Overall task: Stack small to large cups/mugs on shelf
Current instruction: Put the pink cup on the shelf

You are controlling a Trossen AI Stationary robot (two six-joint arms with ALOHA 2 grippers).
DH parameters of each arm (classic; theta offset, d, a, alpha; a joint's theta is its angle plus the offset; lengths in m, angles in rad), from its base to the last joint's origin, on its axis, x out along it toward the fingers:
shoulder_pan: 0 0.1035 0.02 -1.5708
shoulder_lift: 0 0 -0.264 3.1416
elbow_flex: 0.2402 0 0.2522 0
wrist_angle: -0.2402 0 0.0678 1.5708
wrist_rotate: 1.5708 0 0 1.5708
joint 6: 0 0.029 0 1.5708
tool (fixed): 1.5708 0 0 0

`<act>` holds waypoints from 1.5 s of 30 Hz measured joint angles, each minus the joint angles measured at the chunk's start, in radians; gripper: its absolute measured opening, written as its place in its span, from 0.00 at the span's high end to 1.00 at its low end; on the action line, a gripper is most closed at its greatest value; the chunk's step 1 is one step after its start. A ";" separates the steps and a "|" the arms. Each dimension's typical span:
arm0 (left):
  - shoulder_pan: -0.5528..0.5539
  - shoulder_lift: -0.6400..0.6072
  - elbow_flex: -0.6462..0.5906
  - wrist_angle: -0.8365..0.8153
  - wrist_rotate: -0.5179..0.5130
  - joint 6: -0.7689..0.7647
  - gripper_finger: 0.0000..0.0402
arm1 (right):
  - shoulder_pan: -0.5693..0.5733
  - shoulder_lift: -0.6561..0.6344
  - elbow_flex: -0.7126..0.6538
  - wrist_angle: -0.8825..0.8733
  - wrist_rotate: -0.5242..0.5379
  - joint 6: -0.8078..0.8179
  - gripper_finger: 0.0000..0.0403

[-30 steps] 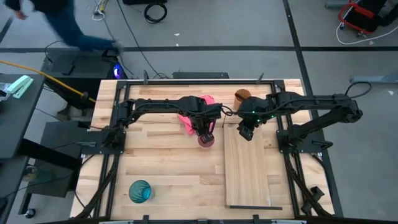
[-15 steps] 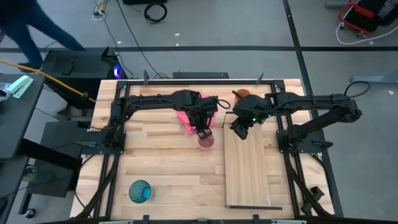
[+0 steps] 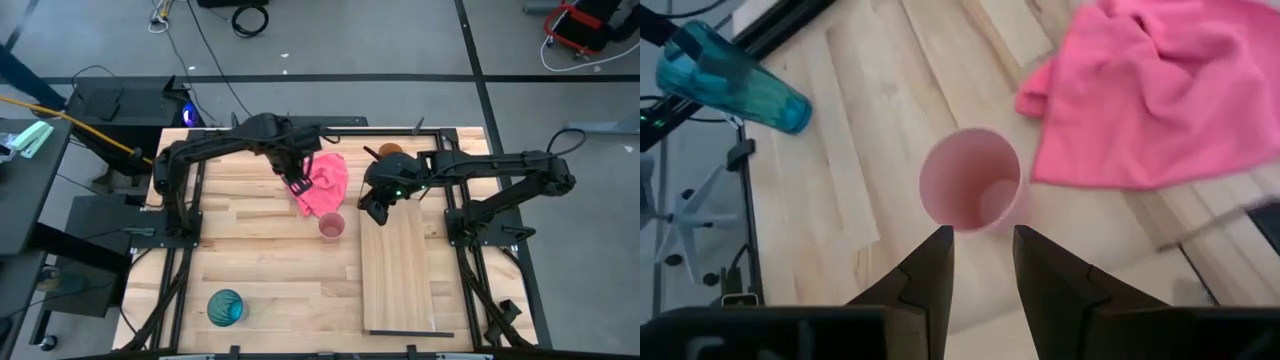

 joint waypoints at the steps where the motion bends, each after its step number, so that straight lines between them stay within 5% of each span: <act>1: 0.008 -0.009 -0.001 -0.022 -0.010 0.001 0.76 | 0.000 0.003 0.000 0.013 -0.009 -0.015 0.72; 7: 0.064 -0.046 -0.002 -0.094 -0.133 0.002 0.78 | 0.000 0.039 0.001 0.117 -0.077 -0.096 0.70; 23: 0.275 -0.179 -0.010 -0.094 -0.143 0.026 0.80 | -0.068 0.180 0.103 0.157 -0.118 -0.214 0.66; 32: 0.293 -0.182 -0.303 -0.011 -0.015 0.046 0.80 | -0.068 0.393 0.320 -0.188 -0.064 -0.375 0.66; 45: 0.267 -0.228 -0.481 0.214 0.053 0.023 0.79 | -0.065 0.511 0.314 -0.188 -0.054 -0.390 0.67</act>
